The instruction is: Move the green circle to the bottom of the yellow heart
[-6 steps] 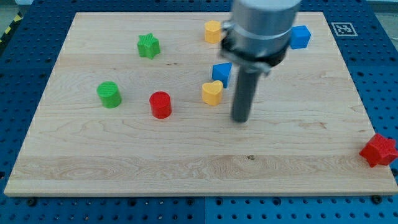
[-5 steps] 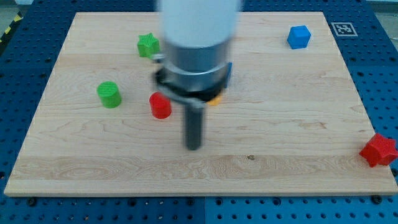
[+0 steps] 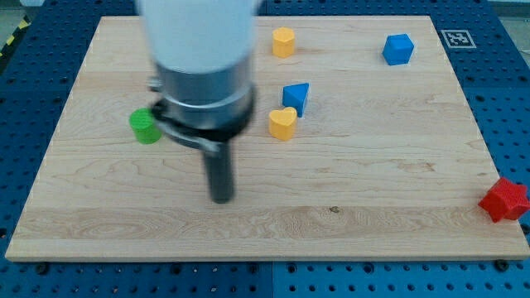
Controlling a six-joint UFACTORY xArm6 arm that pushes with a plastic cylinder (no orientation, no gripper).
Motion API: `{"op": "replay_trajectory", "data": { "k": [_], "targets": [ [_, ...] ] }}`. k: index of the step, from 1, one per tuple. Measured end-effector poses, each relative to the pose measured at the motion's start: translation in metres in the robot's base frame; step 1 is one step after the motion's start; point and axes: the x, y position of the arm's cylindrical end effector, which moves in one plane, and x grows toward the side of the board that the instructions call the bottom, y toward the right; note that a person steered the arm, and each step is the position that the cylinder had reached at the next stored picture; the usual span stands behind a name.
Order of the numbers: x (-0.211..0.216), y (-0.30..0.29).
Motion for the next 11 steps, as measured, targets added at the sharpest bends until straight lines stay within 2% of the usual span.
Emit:
{"op": "replay_trajectory", "data": {
  "k": [1,2,3,4,5,6,7,8,9,10,11],
  "targets": [
    [-0.048,-0.106],
    [-0.123,-0.150],
    [-0.105,-0.083],
    [-0.021,0.018],
    [0.001,0.077],
    [-0.053,0.015],
    [-0.074,-0.087],
    [-0.003,-0.111],
    [0.070,-0.046],
    [0.073,-0.004],
    [0.043,0.095]
  ]
}}
